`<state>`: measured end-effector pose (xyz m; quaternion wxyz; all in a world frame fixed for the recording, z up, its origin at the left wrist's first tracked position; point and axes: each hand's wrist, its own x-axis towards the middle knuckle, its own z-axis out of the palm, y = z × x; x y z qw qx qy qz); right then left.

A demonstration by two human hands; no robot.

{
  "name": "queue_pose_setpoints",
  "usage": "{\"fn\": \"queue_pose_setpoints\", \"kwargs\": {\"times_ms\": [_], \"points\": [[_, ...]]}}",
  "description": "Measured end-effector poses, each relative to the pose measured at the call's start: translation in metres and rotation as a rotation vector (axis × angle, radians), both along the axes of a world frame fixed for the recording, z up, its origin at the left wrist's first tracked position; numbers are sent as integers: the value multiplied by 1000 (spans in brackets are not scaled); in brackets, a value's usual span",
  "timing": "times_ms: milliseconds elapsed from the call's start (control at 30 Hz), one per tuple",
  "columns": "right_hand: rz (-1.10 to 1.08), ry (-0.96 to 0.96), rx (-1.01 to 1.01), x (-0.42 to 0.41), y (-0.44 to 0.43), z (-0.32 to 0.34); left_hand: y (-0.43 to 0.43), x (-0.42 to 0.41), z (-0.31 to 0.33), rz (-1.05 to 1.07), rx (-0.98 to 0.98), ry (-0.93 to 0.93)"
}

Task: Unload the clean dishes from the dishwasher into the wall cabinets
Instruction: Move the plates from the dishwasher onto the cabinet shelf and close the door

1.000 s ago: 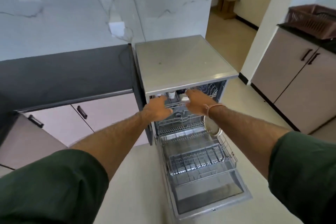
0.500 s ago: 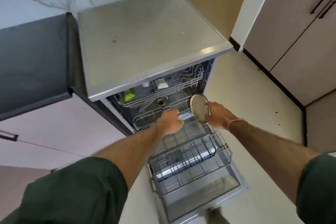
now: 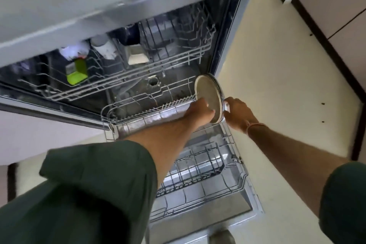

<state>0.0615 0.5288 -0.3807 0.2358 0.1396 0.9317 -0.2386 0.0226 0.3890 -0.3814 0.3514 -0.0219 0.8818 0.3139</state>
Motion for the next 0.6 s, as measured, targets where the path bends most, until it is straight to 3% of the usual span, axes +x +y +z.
{"fn": "queue_pose_setpoints", "kwargs": {"times_ms": [200, 400, 600], "points": [[-65, 194, -29, -14, 3, -51, 45, -31, -59, 307, 92, 13], [-380, 342, -115, -17, -9, -66, 55, -37, -78, 555, 313, -7], [-441, 333, -118, -22, -11, -70, 49, -32, -87, 579, 379, -76]]}}
